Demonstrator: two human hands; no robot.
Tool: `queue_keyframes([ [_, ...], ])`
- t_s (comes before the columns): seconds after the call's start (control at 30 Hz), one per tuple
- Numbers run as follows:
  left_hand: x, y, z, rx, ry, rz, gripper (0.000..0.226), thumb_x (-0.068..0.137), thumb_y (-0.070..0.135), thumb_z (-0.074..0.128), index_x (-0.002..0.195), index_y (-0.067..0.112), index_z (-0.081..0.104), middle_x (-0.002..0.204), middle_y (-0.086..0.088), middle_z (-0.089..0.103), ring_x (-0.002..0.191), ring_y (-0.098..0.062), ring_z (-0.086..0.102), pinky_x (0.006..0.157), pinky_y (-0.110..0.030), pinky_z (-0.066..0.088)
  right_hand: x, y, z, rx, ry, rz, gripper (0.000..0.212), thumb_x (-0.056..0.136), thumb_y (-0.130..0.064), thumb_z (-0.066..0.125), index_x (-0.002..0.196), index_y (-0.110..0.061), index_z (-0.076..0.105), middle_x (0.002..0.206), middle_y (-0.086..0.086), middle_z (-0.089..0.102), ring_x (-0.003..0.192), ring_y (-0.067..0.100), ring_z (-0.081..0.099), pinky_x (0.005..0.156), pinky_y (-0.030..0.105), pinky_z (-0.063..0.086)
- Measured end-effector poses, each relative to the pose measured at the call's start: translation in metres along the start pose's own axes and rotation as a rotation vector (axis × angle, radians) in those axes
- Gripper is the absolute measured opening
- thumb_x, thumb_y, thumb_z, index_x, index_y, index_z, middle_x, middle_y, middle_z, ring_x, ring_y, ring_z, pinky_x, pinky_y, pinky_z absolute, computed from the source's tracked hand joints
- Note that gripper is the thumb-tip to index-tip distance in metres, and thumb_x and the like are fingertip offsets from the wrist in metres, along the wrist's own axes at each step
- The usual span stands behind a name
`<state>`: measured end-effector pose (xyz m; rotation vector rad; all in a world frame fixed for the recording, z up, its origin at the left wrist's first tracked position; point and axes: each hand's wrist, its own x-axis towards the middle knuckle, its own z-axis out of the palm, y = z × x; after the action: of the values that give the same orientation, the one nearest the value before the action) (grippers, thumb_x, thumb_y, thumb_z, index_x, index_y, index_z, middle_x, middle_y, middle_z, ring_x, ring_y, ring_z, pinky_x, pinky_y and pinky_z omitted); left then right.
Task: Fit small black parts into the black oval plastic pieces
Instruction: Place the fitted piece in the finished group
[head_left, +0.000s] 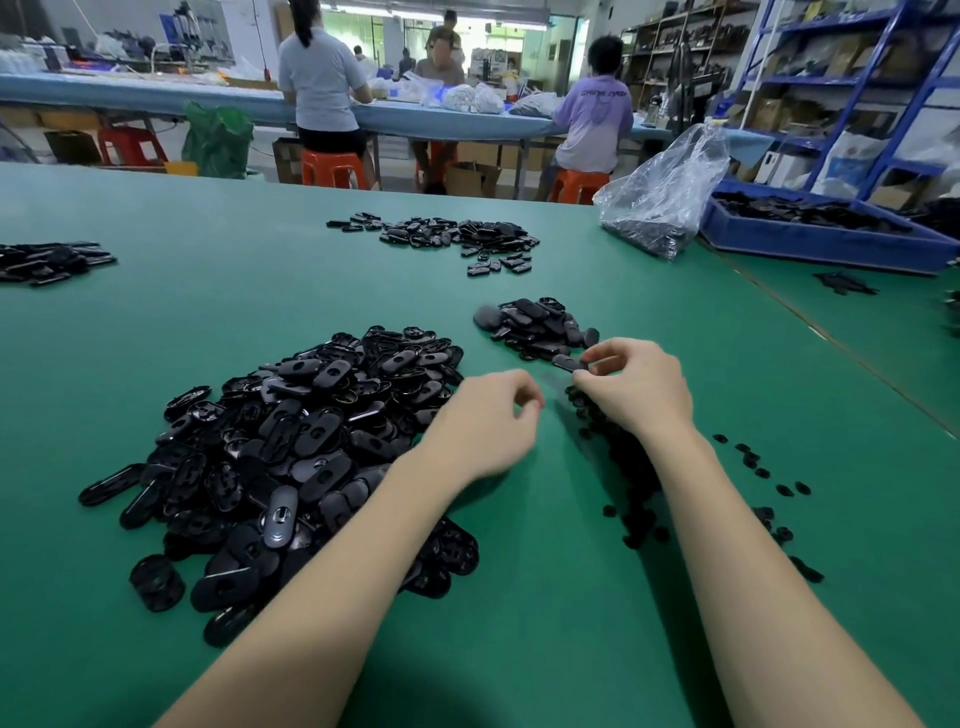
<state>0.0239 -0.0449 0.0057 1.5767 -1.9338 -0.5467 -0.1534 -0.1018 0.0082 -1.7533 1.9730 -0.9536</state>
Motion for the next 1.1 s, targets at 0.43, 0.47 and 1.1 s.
queue_keyframes([
  [0.43,-0.006,-0.002,0.007,0.224,-0.125,0.087,0.019,0.100,0.030,0.050,0.114,0.025,0.062,0.122,0.003,0.056,0.119,-0.020,0.046,0.098,-0.039,0.045,0.056,-0.026,0.032,-0.176,0.014,0.037,0.019,0.084,-0.035,0.071,0.101,-0.029,0.075,0.109,0.001,0.075,0.103,0.026,0.067,0.076,0.026,0.041],
  [0.47,-0.006,-0.002,0.007,0.226,-0.122,0.088,0.019,0.099,0.030,0.050,0.114,0.025,0.062,0.122,0.003,0.056,0.119,-0.021,0.046,0.098,-0.039,0.045,0.058,-0.027,0.033,-0.190,-0.006,0.045,0.019,0.083,-0.034,0.071,0.102,-0.029,0.075,0.109,0.002,0.074,0.102,0.027,0.066,0.076,0.027,0.041],
  [1.1,0.004,-0.008,-0.017,-0.042,-0.017,0.075,0.028,0.099,0.007,0.046,0.103,0.021,0.069,0.079,0.021,0.060,0.065,0.007,0.054,0.062,-0.002,0.036,-0.028,-0.017,0.001,-0.003,-0.194,-0.105,0.004,0.082,-0.036,0.070,0.082,-0.033,0.072,0.082,-0.017,0.072,0.083,0.014,0.068,0.084,0.038,0.059],
])
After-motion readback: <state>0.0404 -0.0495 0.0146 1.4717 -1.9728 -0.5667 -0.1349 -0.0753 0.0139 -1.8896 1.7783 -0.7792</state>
